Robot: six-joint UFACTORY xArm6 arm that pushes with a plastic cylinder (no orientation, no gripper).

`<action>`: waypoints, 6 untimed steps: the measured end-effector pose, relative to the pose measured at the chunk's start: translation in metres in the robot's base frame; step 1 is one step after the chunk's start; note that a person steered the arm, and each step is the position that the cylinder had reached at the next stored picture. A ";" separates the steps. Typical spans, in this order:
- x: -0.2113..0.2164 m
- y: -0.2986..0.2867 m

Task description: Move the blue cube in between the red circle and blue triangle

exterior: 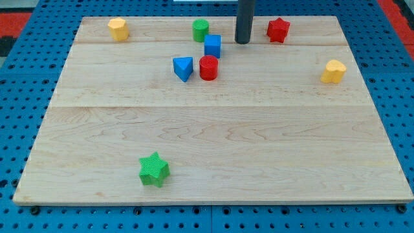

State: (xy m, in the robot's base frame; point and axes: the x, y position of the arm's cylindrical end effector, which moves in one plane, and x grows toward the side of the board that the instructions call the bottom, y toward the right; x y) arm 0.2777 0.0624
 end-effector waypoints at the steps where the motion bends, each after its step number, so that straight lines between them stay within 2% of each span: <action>1: -0.004 -0.027; 2: -0.026 -0.060; 3: 0.031 -0.086; 6: 0.083 -0.089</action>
